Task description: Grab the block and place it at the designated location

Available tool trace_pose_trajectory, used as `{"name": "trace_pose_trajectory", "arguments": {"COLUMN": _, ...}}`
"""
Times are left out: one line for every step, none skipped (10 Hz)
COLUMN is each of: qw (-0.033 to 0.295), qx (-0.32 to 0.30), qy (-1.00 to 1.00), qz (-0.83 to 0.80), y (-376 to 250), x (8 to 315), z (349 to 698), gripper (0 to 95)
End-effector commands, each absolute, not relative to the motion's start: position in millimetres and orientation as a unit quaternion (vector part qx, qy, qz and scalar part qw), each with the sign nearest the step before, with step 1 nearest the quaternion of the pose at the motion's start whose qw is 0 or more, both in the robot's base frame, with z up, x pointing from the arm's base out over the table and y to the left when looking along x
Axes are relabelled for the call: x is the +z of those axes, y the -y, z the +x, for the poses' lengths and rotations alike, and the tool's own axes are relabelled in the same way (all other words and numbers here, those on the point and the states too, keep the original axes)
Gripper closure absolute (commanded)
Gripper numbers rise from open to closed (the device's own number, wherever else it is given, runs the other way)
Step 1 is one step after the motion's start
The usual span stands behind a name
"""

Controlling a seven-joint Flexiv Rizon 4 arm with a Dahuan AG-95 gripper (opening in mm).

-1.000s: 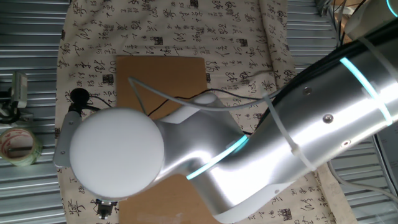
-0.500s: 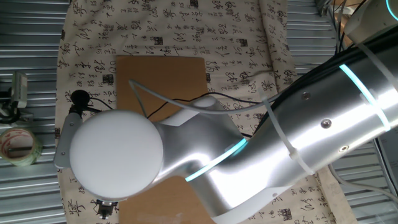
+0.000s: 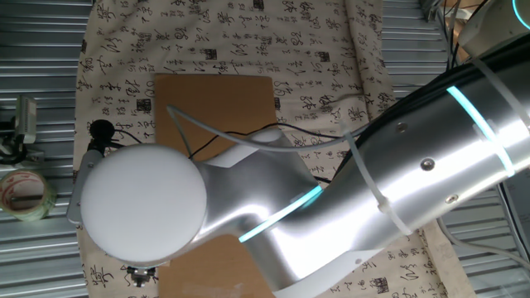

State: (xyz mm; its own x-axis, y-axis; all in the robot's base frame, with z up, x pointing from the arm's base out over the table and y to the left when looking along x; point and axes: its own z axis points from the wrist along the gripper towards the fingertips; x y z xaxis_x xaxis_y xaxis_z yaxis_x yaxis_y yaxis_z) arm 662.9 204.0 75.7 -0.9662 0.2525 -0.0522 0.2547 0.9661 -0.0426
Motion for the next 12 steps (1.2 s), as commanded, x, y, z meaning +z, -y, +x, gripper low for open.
{"name": "trace_pose_trajectory", "arguments": {"qw": 0.025, "qx": -0.024, "qy": -0.991, "qz": 0.128, "y": -203.2, "x": 75.9, "z": 661.4, "gripper": 19.0}}
{"name": "trace_pose_trajectory", "arguments": {"qw": 0.026, "qx": -0.024, "qy": -0.991, "qz": 0.128, "y": -202.3, "x": 74.9, "z": 660.8, "gripper": 0.0}}
{"name": "trace_pose_trajectory", "arguments": {"qw": 0.026, "qx": -0.024, "qy": -0.991, "qz": 0.128, "y": -202.2, "x": 74.8, "z": 660.7, "gripper": 0.0}}
{"name": "trace_pose_trajectory", "arguments": {"qw": 0.026, "qx": -0.024, "qy": -0.991, "qz": 0.128, "y": -202.1, "x": 74.7, "z": 660.7, "gripper": 0.0}}
{"name": "trace_pose_trajectory", "arguments": {"qw": 0.027, "qx": -0.024, "qy": -0.991, "qz": 0.128, "y": -201.7, "x": 74.2, "z": 660.4, "gripper": 0.0}}
{"name": "trace_pose_trajectory", "arguments": {"qw": 0.027, "qx": -0.023, "qy": -0.991, "qz": 0.128, "y": -201.4, "x": 73.8, "z": 660.1, "gripper": 0.0}}
{"name": "trace_pose_trajectory", "arguments": {"qw": 0.027, "qx": -0.023, "qy": -0.991, "qz": 0.128, "y": -201.0, "x": 72.9, "z": 659.7, "gripper": 0.0}}
{"name": "trace_pose_trajectory", "arguments": {"qw": 0.026, "qx": -0.022, "qy": -0.991, "qz": 0.128, "y": -200.9, "x": 72.2, "z": 659.4, "gripper": 0.0}}
{"name": "trace_pose_trajectory", "arguments": {"qw": 0.025, "qx": -0.023, "qy": -0.991, "qz": 0.128, "y": -200.9, "x": 71.9, "z": 659.3, "gripper": 0.0}}
{"name": "trace_pose_trajectory", "arguments": {"qw": 0.025, "qx": -0.022, "qy": -0.991, "qz": 0.128, "y": -200.8, "x": 71.6, "z": 659.2, "gripper": 0.0}}
{"name": "trace_pose_trajectory", "arguments": {"qw": 0.025, "qx": -0.022, "qy": -0.991, "qz": 0.128, "y": -200.5, "x": 69.5, "z": 659.0, "gripper": 0.0}}
{"name": "trace_pose_trajectory", "arguments": {"qw": 0.025, "qx": -0.023, "qy": -0.991, "qz": 0.128, "y": -200.5, "x": 68.2, "z": 658.7, "gripper": 0.0}}
